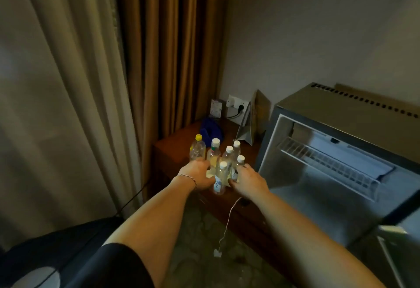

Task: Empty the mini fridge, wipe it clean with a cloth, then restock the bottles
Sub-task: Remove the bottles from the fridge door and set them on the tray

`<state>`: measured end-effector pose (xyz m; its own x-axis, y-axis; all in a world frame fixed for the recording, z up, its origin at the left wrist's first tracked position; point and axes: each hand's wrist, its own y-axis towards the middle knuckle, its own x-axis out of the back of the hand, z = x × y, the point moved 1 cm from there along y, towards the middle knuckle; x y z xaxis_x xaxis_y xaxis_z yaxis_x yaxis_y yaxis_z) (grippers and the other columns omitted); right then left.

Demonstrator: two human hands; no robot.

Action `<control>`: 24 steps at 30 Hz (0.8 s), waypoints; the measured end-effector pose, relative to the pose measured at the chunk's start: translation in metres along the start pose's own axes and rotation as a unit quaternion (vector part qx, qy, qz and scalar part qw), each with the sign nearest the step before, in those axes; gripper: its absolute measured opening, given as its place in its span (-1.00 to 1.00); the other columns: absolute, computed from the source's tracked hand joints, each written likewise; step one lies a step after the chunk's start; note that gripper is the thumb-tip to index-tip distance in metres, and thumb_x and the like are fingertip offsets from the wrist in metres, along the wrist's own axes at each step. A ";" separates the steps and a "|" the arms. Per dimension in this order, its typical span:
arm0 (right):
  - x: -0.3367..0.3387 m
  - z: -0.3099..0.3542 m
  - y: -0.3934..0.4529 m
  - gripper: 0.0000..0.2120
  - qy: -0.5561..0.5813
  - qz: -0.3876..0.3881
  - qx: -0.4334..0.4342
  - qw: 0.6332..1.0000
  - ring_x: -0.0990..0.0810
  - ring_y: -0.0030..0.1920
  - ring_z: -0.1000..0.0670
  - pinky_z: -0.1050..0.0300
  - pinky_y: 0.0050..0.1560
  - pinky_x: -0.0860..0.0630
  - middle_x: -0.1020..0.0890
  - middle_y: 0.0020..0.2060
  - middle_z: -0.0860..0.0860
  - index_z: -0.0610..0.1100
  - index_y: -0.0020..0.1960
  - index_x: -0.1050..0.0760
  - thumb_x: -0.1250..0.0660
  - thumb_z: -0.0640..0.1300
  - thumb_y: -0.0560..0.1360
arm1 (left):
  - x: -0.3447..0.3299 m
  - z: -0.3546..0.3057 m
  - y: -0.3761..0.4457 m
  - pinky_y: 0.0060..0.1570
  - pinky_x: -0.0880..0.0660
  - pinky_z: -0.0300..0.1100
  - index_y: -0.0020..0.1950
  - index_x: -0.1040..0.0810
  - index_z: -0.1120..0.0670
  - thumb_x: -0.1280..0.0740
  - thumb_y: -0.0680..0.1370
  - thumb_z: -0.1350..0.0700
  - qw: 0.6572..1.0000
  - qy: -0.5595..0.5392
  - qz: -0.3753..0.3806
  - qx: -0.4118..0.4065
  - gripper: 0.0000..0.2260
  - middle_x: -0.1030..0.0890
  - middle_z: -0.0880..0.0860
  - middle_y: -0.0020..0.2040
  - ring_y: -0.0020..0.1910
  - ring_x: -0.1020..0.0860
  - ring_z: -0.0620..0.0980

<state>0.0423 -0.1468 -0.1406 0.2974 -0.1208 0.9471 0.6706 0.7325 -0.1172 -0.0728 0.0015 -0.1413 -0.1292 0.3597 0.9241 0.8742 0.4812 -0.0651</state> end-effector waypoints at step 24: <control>-0.049 0.004 0.196 -0.44 -0.012 0.114 -0.087 0.990 -0.50 0.27 -0.14 -0.08 0.27 -0.48 -0.47 0.33 -0.11 -0.10 0.37 -0.41 -0.40 0.17 0.49 | -0.034 0.059 0.260 0.39 -0.32 0.13 0.57 -0.11 -0.09 -0.30 0.54 -0.19 0.983 0.072 0.071 -0.152 -0.34 0.00 -0.02 0.58 0.53 0.04 0.12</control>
<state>0.1565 0.0054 -0.2087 0.4404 0.0518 0.8963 0.6947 0.6127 -0.3768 0.1317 0.1613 -0.2117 0.0525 0.2780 0.9591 0.9808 0.1660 -0.1019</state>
